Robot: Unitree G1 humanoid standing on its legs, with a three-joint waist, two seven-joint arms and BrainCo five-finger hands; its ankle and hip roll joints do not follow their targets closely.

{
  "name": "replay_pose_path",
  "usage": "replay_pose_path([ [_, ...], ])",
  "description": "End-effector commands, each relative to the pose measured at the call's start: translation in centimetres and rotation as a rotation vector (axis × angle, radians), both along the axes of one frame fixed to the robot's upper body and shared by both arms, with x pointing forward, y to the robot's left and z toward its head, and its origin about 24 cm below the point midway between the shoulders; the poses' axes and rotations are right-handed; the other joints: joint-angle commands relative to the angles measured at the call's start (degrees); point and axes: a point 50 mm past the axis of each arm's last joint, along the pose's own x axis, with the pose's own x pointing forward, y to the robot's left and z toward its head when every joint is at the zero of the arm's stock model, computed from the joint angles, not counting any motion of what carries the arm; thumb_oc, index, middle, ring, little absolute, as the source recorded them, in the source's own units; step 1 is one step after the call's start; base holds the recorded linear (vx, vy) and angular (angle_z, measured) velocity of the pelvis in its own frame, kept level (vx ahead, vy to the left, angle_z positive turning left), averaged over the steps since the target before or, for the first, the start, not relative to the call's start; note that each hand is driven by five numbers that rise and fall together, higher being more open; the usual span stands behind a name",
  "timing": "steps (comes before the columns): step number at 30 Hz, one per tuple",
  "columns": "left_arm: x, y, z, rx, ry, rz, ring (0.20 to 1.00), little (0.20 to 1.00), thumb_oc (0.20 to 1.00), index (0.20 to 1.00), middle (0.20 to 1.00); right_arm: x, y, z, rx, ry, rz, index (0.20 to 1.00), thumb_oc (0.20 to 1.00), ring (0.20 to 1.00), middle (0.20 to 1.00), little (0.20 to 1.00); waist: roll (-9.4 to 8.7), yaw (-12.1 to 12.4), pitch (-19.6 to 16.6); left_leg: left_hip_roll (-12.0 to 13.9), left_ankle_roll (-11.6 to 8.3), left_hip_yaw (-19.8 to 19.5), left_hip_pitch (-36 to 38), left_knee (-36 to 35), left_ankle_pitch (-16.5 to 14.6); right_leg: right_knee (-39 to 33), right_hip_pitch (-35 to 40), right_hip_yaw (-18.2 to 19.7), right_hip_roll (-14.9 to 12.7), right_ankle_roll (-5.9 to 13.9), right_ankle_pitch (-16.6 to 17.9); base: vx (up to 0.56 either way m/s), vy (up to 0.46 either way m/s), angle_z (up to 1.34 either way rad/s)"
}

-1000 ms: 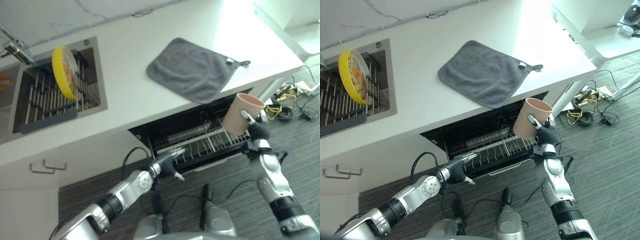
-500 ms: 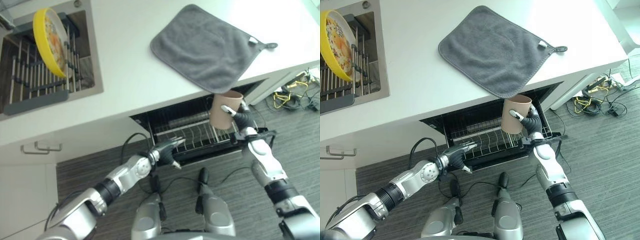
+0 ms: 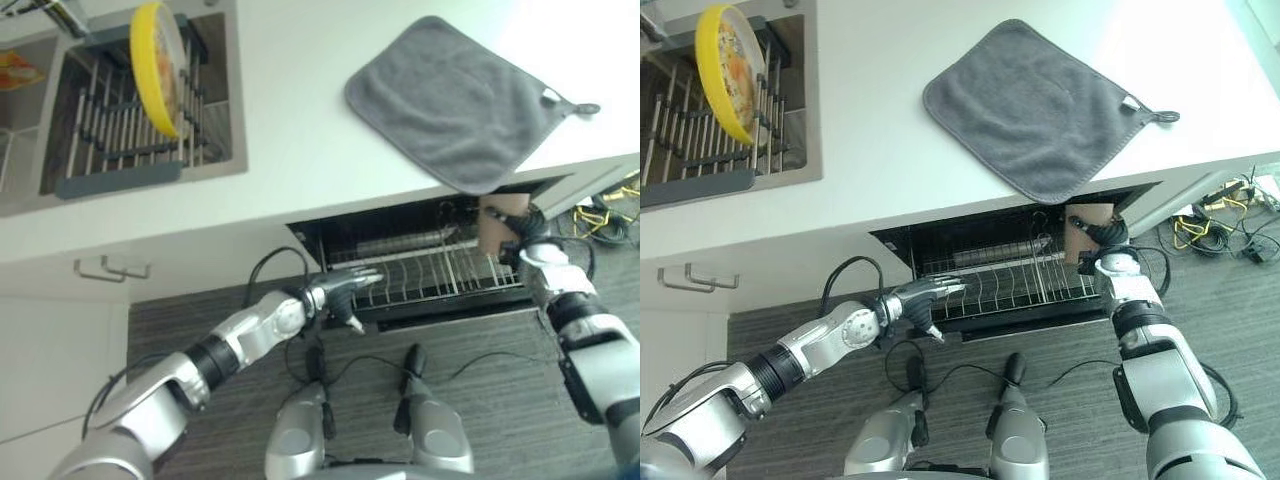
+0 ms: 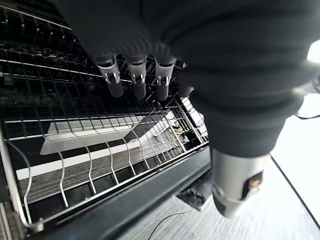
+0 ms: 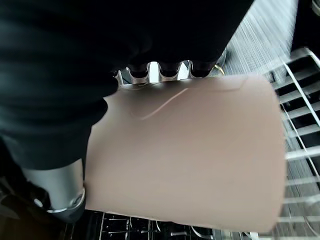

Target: Place the dishes in the dishwasher.

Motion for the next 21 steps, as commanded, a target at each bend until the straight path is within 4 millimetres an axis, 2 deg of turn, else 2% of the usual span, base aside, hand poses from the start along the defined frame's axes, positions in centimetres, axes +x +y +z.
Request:
replay_pose_path([
  [1, -0.8, -1.2, 1.0, -0.014, -0.038, -0.121, 1.000, 1.000, 1.000, 1.000, 1.000, 1.9, 1.3, 4.6, -0.107, -0.132, 0.049, 0.200, 0.200, 0.200, 0.200, 0.200, -1.64, 1.7, -0.9, 0.5, -1.23, 3.9, -1.0, 5.7, -5.9, 5.4, -4.4, 6.0, -3.0, 5.36, -2.1, -0.02, -0.007, 0.03],
  [3, -1.0, -1.4, 1.4, -0.005, -0.051, -0.153, 1.000, 1.000, 1.000, 1.000, 1.000, 2.2, 1.5, 5.3, -0.121, -0.140, 0.049, 0.200, 0.200, 0.200, 0.200, 0.200, -1.23, 2.0, -0.4, 0.3, -1.19, 3.5, -1.5, 5.8, -6.0, 5.5, -4.7, 5.9, -3.1, 5.38, -2.1, -0.03, 0.001, 0.05],
  [5, -1.2, -1.9, 1.8, 0.005, -0.072, -0.189, 1.000, 1.000, 1.000, 1.000, 1.000, 3.0, 2.2, 7.0, -0.182, -0.150, 0.075, 0.200, 0.200, 0.200, 0.200, 0.200, -0.36, 2.4, 0.6, -0.2, -1.19, 2.8, -2.4, 5.8, -6.0, 6.0, -5.7, 5.9, -3.5, 5.48, -2.2, -0.05, 0.030, 0.02],
  [10, -1.6, -2.8, 2.2, 0.035, -0.079, -0.250, 1.000, 1.000, 1.000, 1.000, 1.000, 3.5, 2.5, 8.6, -0.227, -0.174, 0.073, 0.200, 0.200, 0.200, 0.200, 0.200, 0.46, 2.6, 2.1, -0.7, -0.98, 2.4, -3.6, 6.0, -6.1, 6.8, -7.0, 5.8, -4.0, 5.73, -2.3, -0.02, 0.008, 0.01],
  [20, -2.6, -3.3, 1.2, 0.087, -0.086, -0.271, 1.000, 1.000, 1.000, 1.000, 1.000, 4.1, 3.7, 9.9, -0.235, -0.204, 0.069, 0.200, 0.200, 0.200, 0.200, 0.200, 1.38, 2.3, 3.9, -1.1, -0.89, 2.9, -5.1, 6.6, -6.1, 7.8, -9.1, 6.4, -4.8, 6.19, -2.1, -0.01, 0.007, -0.01],
  [21, -2.6, -3.3, 1.1, 0.084, -0.108, -0.254, 1.000, 1.000, 1.000, 1.000, 1.000, 4.2, 3.8, 10.5, -0.243, -0.226, 0.058, 0.200, 0.200, 0.200, 0.200, 0.200, 1.71, 2.4, 4.7, -1.2, -0.91, 3.1, -5.8, 6.6, -6.0, 8.0, -9.9, 6.7, -4.8, 6.27, -2.1, -0.04, 0.018, -0.05],
])
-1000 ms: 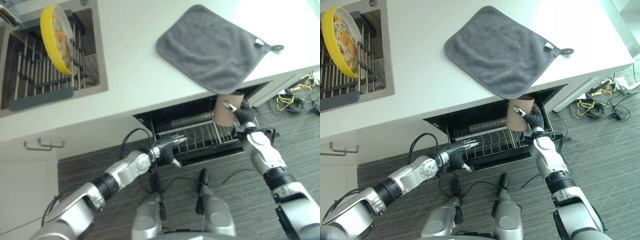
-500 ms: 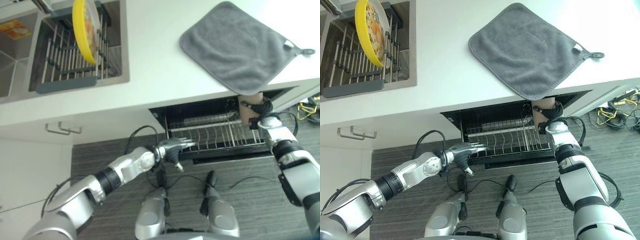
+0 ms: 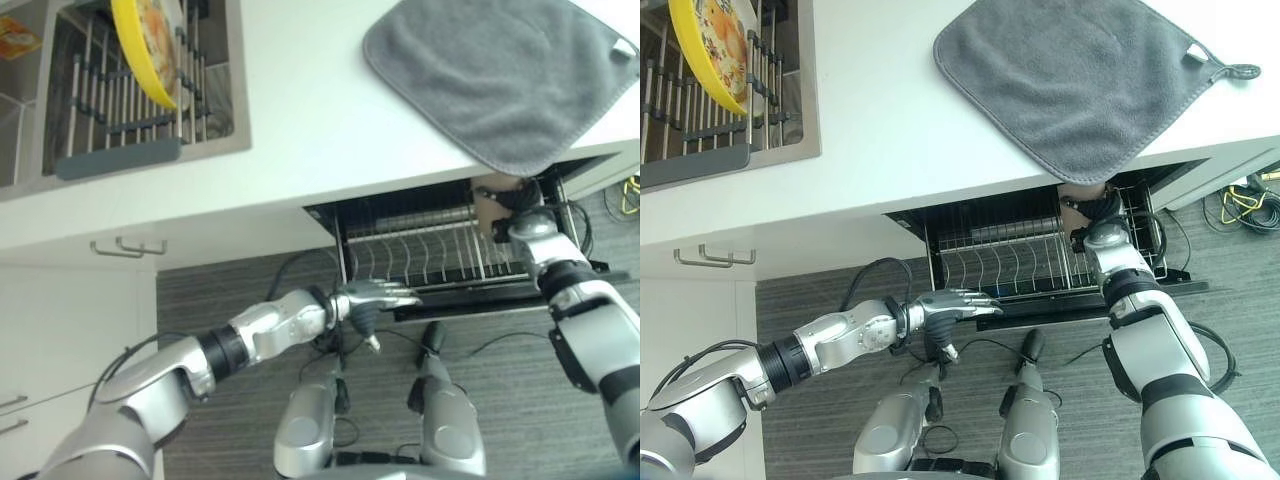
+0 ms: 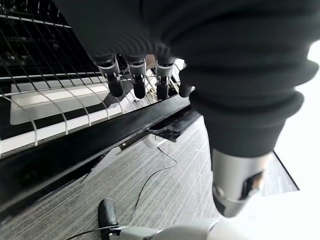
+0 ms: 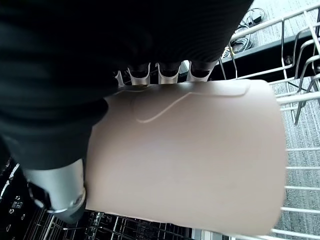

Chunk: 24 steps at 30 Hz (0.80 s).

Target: Place the dishes in the dishwasher.

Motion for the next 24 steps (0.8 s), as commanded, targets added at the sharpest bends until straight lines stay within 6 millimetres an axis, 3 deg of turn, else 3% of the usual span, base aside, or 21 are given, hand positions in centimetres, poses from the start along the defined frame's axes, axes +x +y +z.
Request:
replay_pose_path([
  [1, -1.1, -0.2, -0.2, -0.010, -0.037, -0.040, 1.000, 1.000, 1.000, 1.000, 1.000, 1.9, 1.6, 7.1, -0.103, -0.200, 0.026, 0.200, 0.200, 0.200, 0.200, 0.200, -1.99, 1.5, 0.7, -0.2, -1.25, 3.2, -1.6, 6.6, -6.8, 7.2, -5.4, 6.6, -3.8, 6.00, -2.6, -0.04, 0.019, -0.04],
  [11, -2.0, 0.1, -1.2, -0.020, -0.065, -0.016, 1.000, 1.000, 1.000, 1.000, 1.000, 1.9, 1.3, 8.5, -0.070, -0.273, -0.025, 0.200, 0.200, 0.200, 0.200, 0.200, -0.97, 2.2, 0.8, -0.2, -1.45, 3.1, -4.5, 7.0, -6.4, 8.0, -8.3, 7.1, -4.1, 6.22, -2.7, 0.00, -0.002, -0.02],
  [12, -2.0, 0.2, -1.3, -0.026, -0.067, -0.011, 1.000, 1.000, 1.000, 1.000, 1.000, 1.9, 1.2, 8.4, -0.074, -0.273, -0.030, 0.297, 0.297, 0.297, 0.297, 0.297, -0.86, 2.3, 0.8, -0.3, -1.45, 3.0, -4.6, 7.0, -6.4, 8.0, -8.4, 7.1, -4.1, 6.22, -2.8, 0.00, 0.010, -0.04],
  [13, -2.3, 0.0, -1.6, -0.027, -0.072, -0.016, 1.000, 1.000, 1.000, 1.000, 1.000, 1.8, 0.9, 8.4, -0.086, -0.285, -0.051, 0.238, 0.238, 0.238, 0.238, 0.238, -0.49, 2.4, 0.8, -0.4, -1.45, 3.0, -4.9, 6.8, -6.3, 8.0, -8.7, 7.2, -4.1, 6.16, -2.8, 0.00, 0.012, -0.06],
  [14, -2.3, 0.0, -1.7, -0.026, -0.072, -0.016, 1.000, 1.000, 1.000, 1.000, 1.000, 1.8, 0.9, 8.4, -0.085, -0.286, -0.056, 0.269, 0.269, 0.269, 0.269, 0.269, -0.45, 2.4, 0.8, -0.4, -1.46, 3.0, -4.9, 6.9, -6.2, 8.1, -8.7, 7.2, -4.1, 6.14, -2.8, 0.01, 0.022, -0.08],
  [15, -2.6, 0.0, -1.9, -0.029, -0.071, -0.019, 1.000, 1.000, 1.000, 1.000, 1.000, 1.7, 0.5, 8.5, -0.075, -0.304, -0.081, 0.787, 0.787, 0.787, 0.787, 0.787, -0.15, 2.5, 0.8, -0.4, -1.52, 2.9, -5.0, 6.8, -6.1, 8.0, -8.8, 7.3, -4.1, 6.13, -2.8, 0.00, 0.035, -0.07],
  [16, -2.9, 0.0, -2.3, -0.035, -0.072, -0.019, 1.000, 1.000, 1.000, 1.000, 1.000, 1.5, 0.0, 9.0, -0.100, -0.332, -0.112, 1.000, 1.000, 1.000, 1.000, 1.000, 0.28, 2.5, 0.8, -0.5, -1.60, 2.8, -5.2, 6.6, -6.0, 8.1, -9.0, 7.4, -4.1, 6.15, -2.9, -0.01, 0.042, -0.06],
  [19, -3.1, 0.1, -2.6, -0.038, -0.071, -0.019, 1.000, 1.000, 1.000, 1.000, 1.000, 1.3, -0.2, 9.5, -0.151, -0.368, -0.160, 1.000, 1.000, 1.000, 1.000, 1.000, 0.54, 2.4, 0.8, -0.5, -1.60, 2.9, -5.4, 6.5, -6.0, 8.1, -9.3, 7.5, -4.1, 6.17, -3.0, 0.00, 0.012, 0.00],
  [24, -3.8, 0.3, -3.7, -0.037, -0.067, -0.022, 1.000, 1.000, 1.000, 1.000, 1.000, 0.2, -1.6, 9.9, -0.309, -0.423, -0.385, 1.000, 1.000, 1.000, 1.000, 1.000, 0.76, 2.3, 0.8, -0.5, -1.58, 3.3, -5.4, 6.7, -6.1, 8.2, -9.3, 7.6, -4.2, 6.29, -3.0, 0.00, 0.000, 0.00],
])
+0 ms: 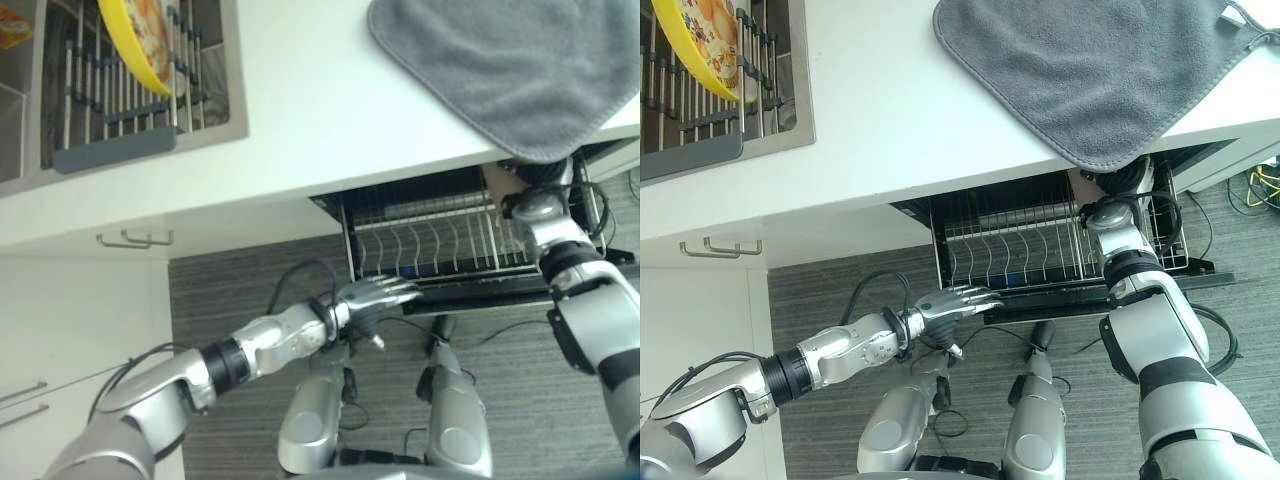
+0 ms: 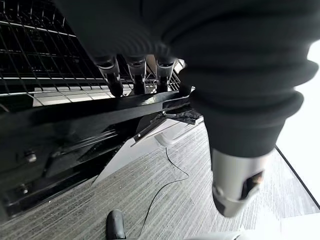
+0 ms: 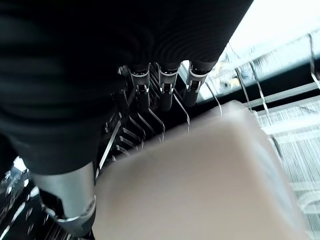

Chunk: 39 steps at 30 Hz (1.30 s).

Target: Place the dishes in the dishwasher.

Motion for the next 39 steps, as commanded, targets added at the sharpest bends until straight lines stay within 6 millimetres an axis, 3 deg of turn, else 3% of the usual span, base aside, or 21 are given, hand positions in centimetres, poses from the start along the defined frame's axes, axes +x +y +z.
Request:
replay_pose_path([
  [1, -2.9, 0.3, -2.7, 0.065, 0.027, -0.086, 1.000, 1.000, 1.000, 1.000, 1.000, -0.4, -1.2, 6.3, -0.241, -0.188, -0.199, 1.000, 1.000, 1.000, 1.000, 1.000, -0.62, 0.8, -0.2, 0.1, -1.75, 2.1, -3.0, 6.7, -6.4, 6.6, -5.4, 6.0, -3.3, 6.20, -2.9, -0.03, 0.009, -0.01],
  [6, -3.8, 0.7, -3.6, 0.065, 0.024, -0.099, 1.000, 1.000, 1.000, 1.000, 1.000, -1.2, -2.3, 6.7, -0.277, -0.240, -0.284, 1.000, 1.000, 1.000, 1.000, 1.000, -0.28, 1.0, -0.2, 0.0, -1.66, 2.3, -2.5, 6.5, -6.4, 6.2, -4.6, 6.2, -3.2, 6.06, -2.8, -0.01, 0.002, 0.00],
  [11, -4.2, 1.0, -4.0, 0.070, 0.027, -0.096, 1.000, 1.000, 1.000, 1.000, 1.000, -1.4, -2.1, 6.3, -0.115, -0.347, -0.316, 1.000, 1.000, 1.000, 1.000, 1.000, -0.26, 1.0, -0.2, 0.0, -1.73, 2.4, -1.7, 6.3, -6.6, 6.0, -3.8, 6.2, -3.2, 5.93, -3.0, 0.00, 0.000, 0.00],
  [12, -4.3, 1.1, -4.0, 0.071, 0.030, -0.085, 1.000, 1.000, 1.000, 1.000, 1.000, -1.3, -1.7, 4.2, 0.186, -0.415, -0.315, 1.000, 1.000, 1.000, 1.000, 1.000, -0.48, 0.8, -0.2, 0.1, -1.76, 2.5, -1.0, 6.2, -6.7, 6.1, -3.2, 6.3, -3.0, 5.79, -3.3, 0.00, 0.000, 0.00],
  [13, -4.3, 1.0, -3.8, 0.066, 0.027, -0.081, 1.000, 1.000, 1.000, 1.000, 1.000, -1.3, -1.4, 3.7, 0.222, -0.427, -0.306, 1.000, 1.000, 1.000, 1.000, 1.000, -0.46, 0.7, -0.2, 0.2, -1.76, 2.6, -1.0, 6.1, -6.6, 6.1, -3.2, 6.4, -3.0, 5.71, -3.3, 0.00, 0.000, 0.00],
  [15, -4.2, 1.1, -3.7, 0.057, 0.025, -0.065, 1.000, 1.000, 1.000, 1.000, 1.000, -1.1, -0.3, 2.7, 0.276, -0.464, -0.239, 1.000, 1.000, 1.000, 1.000, 1.000, -0.71, 0.5, -0.2, 0.3, -1.73, 2.8, -0.3, 5.9, -6.5, 5.9, -2.4, 6.4, -2.8, 5.47, -3.5, 0.02, 0.008, -0.01],
  [18, -4.2, 1.4, -3.4, 0.035, 0.011, -0.032, 1.000, 1.000, 1.000, 1.000, 1.000, -0.7, 2.6, 1.5, 0.427, -0.524, -0.074, 1.000, 1.000, 1.000, 1.000, 1.000, -0.80, -0.3, -0.6, 0.5, -1.59, 3.5, 1.2, 5.7, -6.7, 5.8, -1.1, 6.5, -2.6, 5.05, -3.8, 0.05, 0.055, -0.01],
  [20, -4.2, 1.6, -3.3, 0.018, 0.014, 0.000, 1.000, 1.000, 1.000, 1.000, 1.000, -0.8, 6.0, -0.2, 0.557, -0.513, 0.073, 1.000, 1.000, 1.000, 1.000, 1.000, -1.04, -1.2, -1.9, 0.6, -1.42, 3.9, 2.3, 5.8, -7.1, 5.6, -0.1, 6.9, -2.3, 4.52, -4.3, 0.08, 0.068, -0.01],
  [21, -4.2, 1.7, -3.3, 0.017, 0.015, 0.005, 1.000, 1.000, 1.000, 1.000, 1.000, -0.9, 6.3, -0.4, 0.561, -0.507, 0.082, 1.000, 1.000, 1.000, 1.000, 1.000, -1.10, -1.4, -2.1, 0.7, -1.41, 4.0, 2.5, 5.8, -7.2, 5.6, 0.1, 6.9, -2.3, 4.47, -4.3, 0.07, 0.037, 0.03],
  [23, -4.4, 2.1, -3.3, 0.011, 0.024, 0.033, 1.000, 1.000, 1.000, 1.000, 1.000, -1.9, 8.6, -1.8, 0.572, -0.503, 0.161, 1.000, 1.000, 1.000, 1.000, 1.000, -1.53, -2.0, -3.2, 1.0, -1.31, 4.6, 3.6, 6.1, -7.5, 5.2, 1.4, 7.0, -2.1, 4.20, -4.5, 0.07, 0.022, 0.00],
  [24, -4.5, 2.2, -3.4, 0.010, 0.025, 0.038, 1.000, 1.000, 1.000, 1.000, 1.000, -2.0, 8.8, -2.0, 0.570, -0.502, 0.172, 1.000, 1.000, 1.000, 1.000, 1.000, -1.62, -2.2, -3.4, 1.1, -1.32, 4.6, 3.7, 6.1, -7.6, 5.2, 1.5, 7.0, -2.1, 4.16, -4.5, 0.09, 0.053, -0.04],
  [25, -4.4, 2.7, -3.5, -0.003, 0.021, 0.080, 1.000, 1.000, 1.000, 1.000, 1.000, -3.2, 10.5, -3.1, 0.556, -0.489, 0.216, 1.000, 1.000, 1.000, 1.000, 1.000, -2.23, -2.9, -5.1, 1.6, -1.21, 5.2, 5.0, 6.3, -7.8, 5.0, 3.0, 6.9, -1.8, 3.87, -4.8, 0.06, 0.037, -0.02],
  [29, -4.1, 3.6, -3.1, -0.064, -0.023, 0.146, 1.000, 1.000, 1.000, 1.000, 1.000, -5.2, 11.5, -5.1, 0.521, -0.461, 0.265, 1.000, 1.000, 1.000, 1.000, 1.000, -3.56, -2.9, -8.7, 2.1, -0.86, 5.2, 7.5, 5.8, -7.9, 4.6, 6.4, 5.8, -1.3, 3.72, -5.5, 0.09, -0.032, 0.02],
  [32, -4.0, 4.1, -2.1, -0.183, -0.080, 0.173, 1.000, 1.000, 1.000, 1.000, 1.000, -6.7, 11.5, -6.5, 0.485, -0.444, 0.305, 1.000, 1.000, 1.000, 1.000, 1.000, -4.32, -2.9, -11.9, 2.3, -0.56, 5.8, 9.7, 5.6, -8.3, 4.0, 9.0, 4.9, -0.7, 3.28, -6.2, 0.17, 0.005, 0.02],
  [33, -4.2, 4.6, -1.3, -0.328, -0.071, 0.228, 1.000, 1.000, 1.000, 1.000, 1.000, -8.4, 11.3, -7.8, 0.487, -0.412, 0.345, 1.000, 1.000, 1.000, 1.000, 1.000, -5.36, -2.8, -15.2, 2.5, -0.18, 6.5, 12.0, 5.6, -9.5, 3.3, 11.7, 4.0, -0.2, 3.16, -6.9, 0.23, 0.059, -0.11],
  [34, -4.1, 4.8, -1.1, -0.378, -0.066, 0.255, 1.000, 1.000, 1.000, 1.000, 1.000, -9.0, 11.2, -8.2, 0.484, -0.404, 0.363, 1.000, 1.000, 1.000, 1.000, 1.000, -5.74, -3.0, -16.1, 2.6, 0.03, 6.8, 12.4, 5.6, -9.5, 3.1, 12.3, 3.9, 0.0, 2.91, -6.8, 0.21, 0.074, 0.01],
  [39, -2.4, 6.0, 0.9, -0.682, -0.033, 0.399, 1.000, 1.000, 1.000, 1.000, 1.000, -11.7, 10.1, -8.3, 0.460, -0.389, 0.493, 1.000, 1.000, 1.000, 1.000, 1.000, -7.12, -4.4, -19.0, 2.3, 0.38, 7.0, 15.1, 4.9, -10.2, 2.0, 14.8, 4.3, 1.0, 2.68, -7.1, 0.05, 0.064, -0.05],
])
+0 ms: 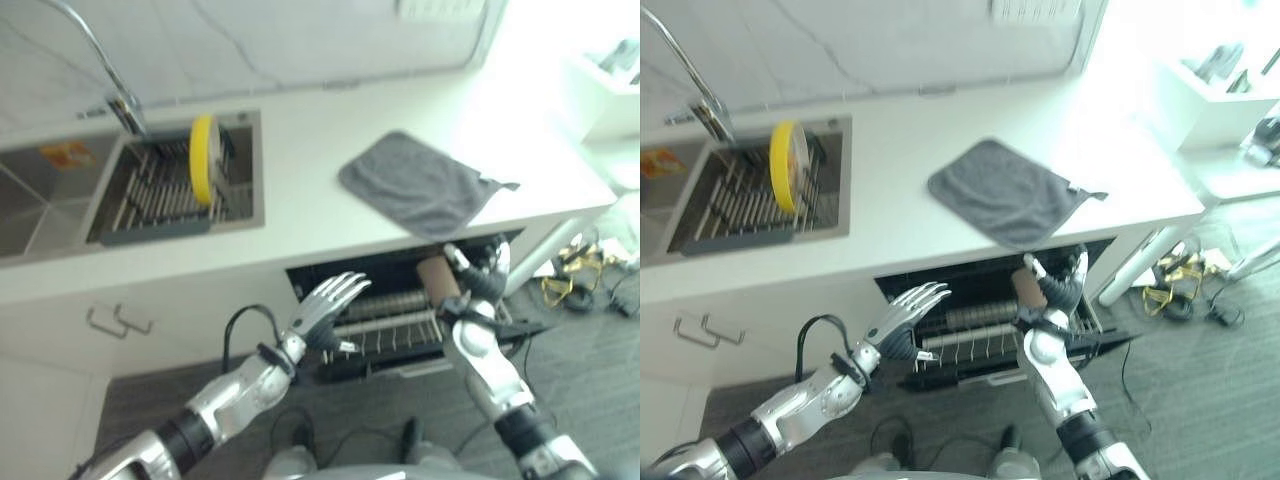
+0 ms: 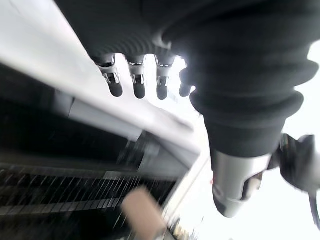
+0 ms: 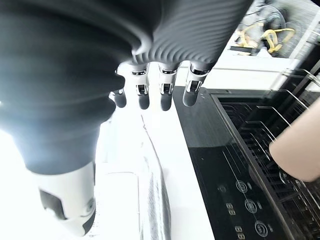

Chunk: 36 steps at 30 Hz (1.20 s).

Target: Place the dishes in the dishwasher.

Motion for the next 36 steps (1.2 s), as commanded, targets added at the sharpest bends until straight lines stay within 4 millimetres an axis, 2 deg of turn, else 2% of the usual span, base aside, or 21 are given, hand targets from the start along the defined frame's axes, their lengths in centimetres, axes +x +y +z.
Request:
replay_pose_path([
  [1, 1.4, -0.2, 2.6, -0.302, -0.036, 0.033, 1.000, 1.000, 1.000, 1.000, 1.000, 1.1, -0.4, 5.2, -0.079, -0.243, 0.142, 1.000, 1.000, 1.000, 1.000, 1.000, 0.98, -0.4, 1.0, 0.3, 0.52, 3.4, 1.0, 4.9, -6.6, 4.1, -0.4, 4.3, -0.6, 2.19, -4.8, -0.02, 0.066, -0.01],
  [7, 2.8, 1.3, 5.6, -0.591, 0.007, 0.071, 1.000, 1.000, 1.000, 1.000, 1.000, -1.1, -1.4, 6.8, -0.025, -0.348, 0.287, 1.000, 1.000, 1.000, 1.000, 1.000, 0.55, -2.2, -0.5, 0.0, 0.44, 2.0, 2.7, 2.5, -5.6, 3.9, 0.5, 5.2, 0.4, 1.96, -4.8, -0.01, 0.064, -0.04],
  [14, 2.4, 2.6, 8.5, -0.908, 0.020, 0.026, 1.000, 1.000, 1.000, 1.000, 1.000, -2.0, -0.2, 9.8, -0.054, -0.549, 0.455, 1.000, 1.000, 1.000, 1.000, 1.000, 0.85, 0.0, -1.1, -1.2, 0.95, -1.9, 3.3, 0.1, -5.4, 4.7, 1.9, 4.4, 0.0, 2.40, -5.5, 0.00, 0.041, -0.01],
  [16, 2.1, 4.2, 9.7, -0.923, -0.040, 0.055, 1.000, 1.000, 1.000, 1.000, 1.000, -2.5, -0.1, 11.1, -0.081, -0.628, 0.511, 1.000, 1.000, 1.000, 1.000, 1.000, 1.01, 1.5, -1.4, -1.6, 1.49, -3.5, 2.8, 0.1, -5.4, 6.9, 1.9, 4.1, 0.1, 2.33, -6.8, 0.03, -0.038, 0.11],
  [18, 2.1, 8.0, 11.6, -0.977, -0.153, 0.164, 1.000, 1.000, 1.000, 1.000, 1.000, -2.2, -1.0, 12.4, -0.081, -0.682, 0.497, 1.000, 1.000, 1.000, 1.000, 1.000, 0.82, 3.2, -1.9, -2.0, 1.43, -4.1, 2.8, 1.6, -5.5, 7.1, 2.6, 3.4, 1.9, 0.72, -8.5, 0.04, -0.199, 0.50],
  [19, 1.8, 8.7, 12.4, -0.982, -0.207, 0.171, 1.000, 1.000, 1.000, 1.000, 1.000, -2.0, -1.5, 13.1, -0.124, -0.689, 0.479, 1.000, 1.000, 1.000, 1.000, 1.000, 0.22, 3.3, -1.3, -2.8, 1.34, -3.0, 0.5, 8.8, -7.1, 7.9, 2.5, 2.9, 1.5, -0.30, -8.7, 0.00, -0.143, 1.06],
  [20, 1.5, 8.9, 13.0, -0.978, -0.246, 0.170, 1.000, 1.000, 1.000, 1.000, 1.000, -2.0, -1.9, 13.7, -0.164, -0.706, 0.464, 1.000, 1.000, 1.000, 1.000, 1.000, -0.17, 3.7, -0.3, -2.2, 0.54, -4.3, -3.8, 17.3, -7.2, 8.7, 2.3, 2.8, 1.0, -1.16, -8.8, -0.11, 0.456, 1.12],
  [21, 1.0, 9.9, 13.8, -0.935, -0.343, 0.213, 1.000, 1.000, 1.000, 1.000, 1.000, -0.9, -2.4, 15.2, -0.198, -0.749, 0.443, 1.000, 1.000, 1.000, 1.000, 1.000, 1.67, 5.5, 1.5, 3.9, -2.01, -11.1, -8.4, 17.7, -1.0, 13.4, 0.4, 6.0, 0.5, -1.46, -11.5, -0.10, 0.587, 0.50],
  [22, 0.9, 10.1, 13.9, -0.934, -0.355, 0.222, 1.000, 1.000, 1.000, 1.000, 1.000, -0.8, -2.4, 15.3, -0.198, -0.754, 0.442, 1.000, 1.000, 1.000, 1.000, 1.000, 2.11, 5.7, 1.4, 5.2, -2.53, -12.2, -8.2, 16.1, 0.5, 14.0, 0.2, 6.4, 0.3, -1.26, -11.9, 0.00, 1.189, -0.20],
  [23, 0.4, 11.4, 14.3, -0.928, -0.418, 0.272, 1.000, 1.000, 1.000, 1.000, 1.000, -1.0, -2.4, 16.0, -0.209, -0.770, 0.440, 1.000, 1.000, 1.000, 1.000, 1.000, 3.94, 5.8, 1.3, 9.8, -4.06, -17.3, -7.1, 10.6, 5.8, 17.0, -0.9, 9.3, -1.3, -0.46, -14.3, 0.09, 0.966, -0.47],
  [24, 0.1, 12.0, 14.5, -0.925, -0.440, 0.284, 1.000, 1.000, 1.000, 1.000, 1.000, -1.2, -2.5, 16.1, -0.216, -0.771, 0.434, 1.000, 1.000, 1.000, 1.000, 1.000, 4.63, 5.4, 1.2, 10.5, -4.21, -18.3, -6.3, 9.7, 5.7, 18.4, -1.7, 10.4, -2.7, 0.24, -14.7, 0.09, 1.043, -0.70],
  [25, 0.0, 12.4, 14.7, -0.920, -0.449, 0.282, 1.000, 1.000, 1.000, 1.000, 1.000, -1.4, -2.7, 16.2, -0.227, -0.773, 0.420, 1.000, 1.000, 1.000, 1.000, 1.000, 4.98, 4.9, 1.0, 10.6, -4.35, -17.8, -5.8, 9.3, 4.8, 19.2, -2.2, 10.7, -3.8, 0.87, -14.9, 0.06, 0.876, -0.56],
  [26, 0.3, 12.5, 15.0, -0.899, -0.434, 0.250, 1.000, 1.000, 1.000, 1.000, 1.000, -1.7, -3.8, 16.3, -0.281, -0.766, 0.346, 1.000, 1.000, 1.000, 1.000, 1.000, 4.96, 3.5, 0.0, 9.3, -4.43, -13.6, -3.7, 7.4, -0.3, 18.3, -1.7, 9.7, -8.2, 3.60, -12.7, 0.07, 0.853, -0.60],
  [27, 0.8, 12.1, 15.3, -0.876, -0.406, 0.209, 1.000, 1.000, 1.000, 1.000, 1.000, -1.8, -5.0, 16.0, -0.255, -0.762, 0.278, 1.000, 1.000, 1.000, 1.000, 1.000, 4.53, 3.3, -0.4, 6.8, -3.94, -13.1, -3.6, 7.9, -2.5, 16.3, -1.0, 9.6, -11.2, 5.09, -9.2, 0.07, 0.683, 0.13],
  [28, 0.9, 12.1, 15.4, -0.873, -0.402, 0.204, 1.000, 1.000, 1.000, 1.000, 1.000, -1.9, -5.1, 15.9, -0.251, -0.761, 0.271, 1.000, 1.000, 1.000, 1.000, 1.000, 4.33, 3.3, -0.5, 6.3, -3.67, -13.0, -3.6, 8.0, -2.8, 16.0, -1.0, 9.4, -11.8, 5.27, -8.2, 0.03, 0.494, 0.61],
  [29, 1.2, 11.9, 15.6, -0.832, -0.383, 0.184, 1.000, 1.000, 1.000, 1.000, 1.000, -2.2, -6.3, 15.6, -0.207, -0.763, 0.215, 1.000, 1.000, 1.000, 1.000, 1.000, 3.76, 3.3, -0.7, 3.4, -2.26, -10.6, -2.3, 7.8, -4.8, 15.7, -2.3, 6.9, -14.9, 5.42, -1.8, -0.01, 0.369, 0.72],
  [30, 0.9, 12.1, 15.5, -0.813, -0.390, 0.197, 1.000, 1.000, 1.000, 1.000, 1.000, -2.3, -6.6, 15.6, -0.181, -0.765, 0.220, 1.000, 1.000, 1.000, 1.000, 1.000, 3.66, 3.8, -0.8, 2.8, -1.66, -8.1, -1.3, 6.8, -4.9, 16.1, -3.0, 4.3, -15.6, 5.58, 0.7, -0.05, 0.552, -0.17],
  [32, 0.8, 13.5, 16.0, -0.790, -0.412, 0.235, 1.000, 1.000, 1.000, 1.000, 1.000, -2.3, -5.5, 15.5, -0.126, -0.791, 0.235, 1.000, 1.000, 1.000, 1.000, 1.000, 4.03, 5.1, -1.2, 0.4, 0.72, -2.0, 1.1, 0.9, -3.4, 18.7, -4.6, -1.7, -8.6, 4.96, -1.1, -0.08, 0.417, -1.36],
  [33, 0.9, 13.6, 16.2, -0.789, -0.415, 0.240, 1.000, 1.000, 1.000, 1.000, 1.000, -2.3, -5.3, 15.5, -0.121, -0.792, 0.242, 1.000, 1.000, 1.000, 1.000, 1.000, 3.77, 5.5, -1.1, -0.3, 0.98, -1.4, 1.4, 0.8, -4.1, 18.4, -4.3, -3.2, -8.0, 4.82, -1.9, -0.06, 0.179, -1.12],
  [34, 1.0, 13.6, 16.2, -0.788, -0.420, 0.240, 1.000, 1.000, 1.000, 1.000, 1.000, -2.1, -4.9, 15.3, -0.115, -0.793, 0.246, 1.000, 1.000, 1.000, 1.000, 1.000, 3.37, 5.7, -1.1, -0.9, 1.36, -1.4, 1.4, 0.4, -4.1, 17.5, -4.3, -3.8, -8.0, 4.54, -0.5, -0.04, 0.027, -0.64],
  [36, 1.0, 13.2, 16.1, -0.786, -0.420, 0.227, 1.000, 1.000, 1.000, 1.000, 1.000, -2.0, -4.5, 15.1, -0.111, -0.794, 0.240, 1.000, 1.000, 1.000, 1.000, 1.000, 3.15, 6.0, -1.4, -0.8, 1.49, -1.6, 0.9, 0.2, -4.1, 15.3, -3.2, -3.6, -6.3, 4.01, -3.1, -0.05, -0.042, -0.24],
])
